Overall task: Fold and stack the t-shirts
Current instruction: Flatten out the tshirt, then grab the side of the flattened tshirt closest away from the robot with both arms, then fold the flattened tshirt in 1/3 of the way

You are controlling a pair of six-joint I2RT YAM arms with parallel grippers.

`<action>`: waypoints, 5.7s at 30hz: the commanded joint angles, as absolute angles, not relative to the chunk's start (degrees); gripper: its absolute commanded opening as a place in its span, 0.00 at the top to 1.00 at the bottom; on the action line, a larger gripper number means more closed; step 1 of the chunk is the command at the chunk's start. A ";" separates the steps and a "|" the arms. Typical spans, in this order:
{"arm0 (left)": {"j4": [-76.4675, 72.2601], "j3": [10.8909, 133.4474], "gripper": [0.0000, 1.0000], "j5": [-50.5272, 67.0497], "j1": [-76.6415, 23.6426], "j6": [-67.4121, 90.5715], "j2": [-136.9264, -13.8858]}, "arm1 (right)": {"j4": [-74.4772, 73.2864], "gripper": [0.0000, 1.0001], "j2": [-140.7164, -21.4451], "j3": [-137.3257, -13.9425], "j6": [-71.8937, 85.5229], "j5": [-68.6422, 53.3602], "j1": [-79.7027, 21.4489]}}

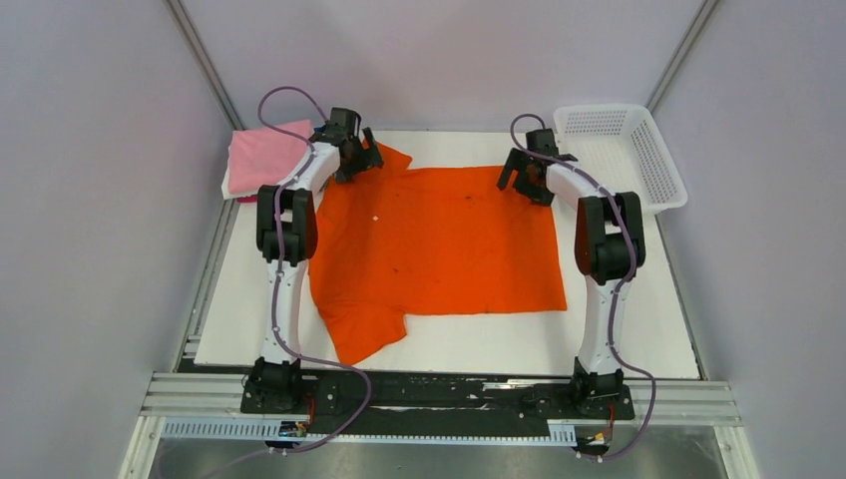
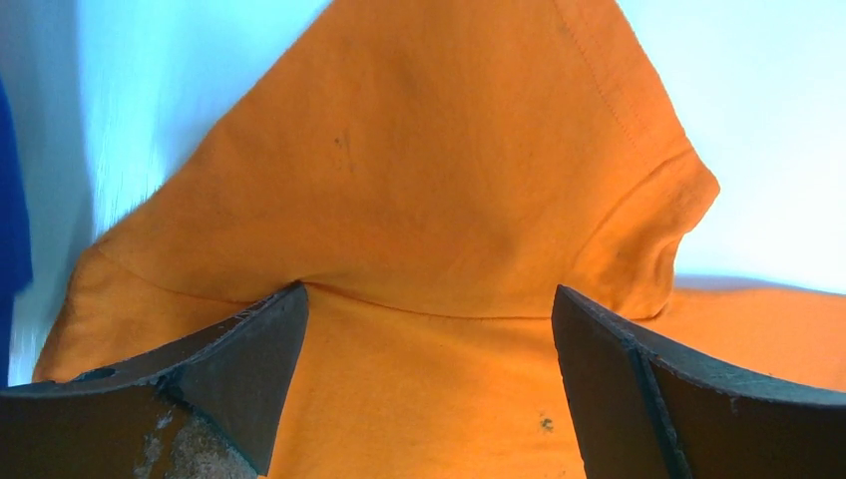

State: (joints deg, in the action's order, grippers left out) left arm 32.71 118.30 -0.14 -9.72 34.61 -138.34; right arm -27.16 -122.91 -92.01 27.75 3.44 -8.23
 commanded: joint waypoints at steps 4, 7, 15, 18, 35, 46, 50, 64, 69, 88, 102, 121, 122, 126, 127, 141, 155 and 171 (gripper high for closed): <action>37.05 134.82 0.00 4.90 -7.77 32.61 -150.85 | -32.05 0.00 -133.48 -106.35 24.24 5.66 -7.25; 34.91 137.22 0.00 9.38 -7.74 30.65 -151.68 | -32.28 0.00 -132.70 -108.58 23.34 5.45 -7.31; 34.03 129.99 0.00 11.39 -8.54 27.45 -137.97 | -31.57 0.00 -121.41 -104.92 20.23 5.91 -8.45; 33.99 122.85 0.00 10.56 -9.47 26.09 -127.55 | -31.50 0.00 -116.16 -101.96 19.72 3.82 -9.17; 46.57 57.71 0.00 -11.92 -30.70 42.49 -73.40 | -28.30 0.00 -76.71 -59.92 34.96 5.69 -15.12; 52.06 41.24 0.02 -8.92 -39.49 54.67 -66.59 | -25.98 0.00 -63.12 -44.39 36.98 10.44 -13.12; 49.03 38.87 0.16 -6.82 -40.83 56.42 -66.60 | -25.42 0.00 -64.50 -43.72 35.64 9.47 -13.12; 40.76 33.47 0.47 -6.07 -41.40 59.04 -75.22 | -23.91 0.00 -68.40 -43.31 35.18 8.45 -13.02; 40.05 33.19 0.73 -5.72 -41.40 59.44 -78.00 | -24.04 0.00 -68.17 -42.80 35.60 8.82 -12.93; 53.35 36.04 1.00 -3.16 -42.18 60.36 -69.25 | -32.74 0.09 -64.69 -33.67 44.39 2.54 -2.91; 51.87 35.64 1.00 -2.32 -42.14 59.22 -66.04 | -28.17 0.53 -70.26 -32.07 43.45 4.49 -2.90; 51.53 45.12 1.00 -2.23 -42.14 52.23 -65.83 | -27.86 0.98 -69.91 -35.10 39.33 1.24 -2.93; 51.14 45.72 0.99 -2.36 -42.11 51.44 -66.34 | -28.17 0.98 -69.88 -35.52 39.15 1.00 -2.90; 49.38 49.37 0.97 -4.50 -42.06 49.52 -68.82 | -29.02 0.98 -70.53 -37.75 38.24 -2.48 -2.93; 48.81 50.62 0.97 -4.89 -41.87 48.90 -70.12 | -29.29 0.98 -70.94 -38.42 37.97 -3.11 -2.93; 39.12 64.52 0.97 -3.45 -28.23 43.48 -85.16 | -33.41 0.97 -79.03 -47.97 35.90 -5.01 -2.90; 39.02 76.54 0.98 1.62 -17.12 40.39 -92.83 | -38.72 0.96 -85.12 -58.62 32.85 -0.99 -2.91; 37.26 85.79 0.92 2.14 -11.79 36.10 -100.41 | -37.40 0.95 -91.94 -68.57 32.69 2.94 -2.73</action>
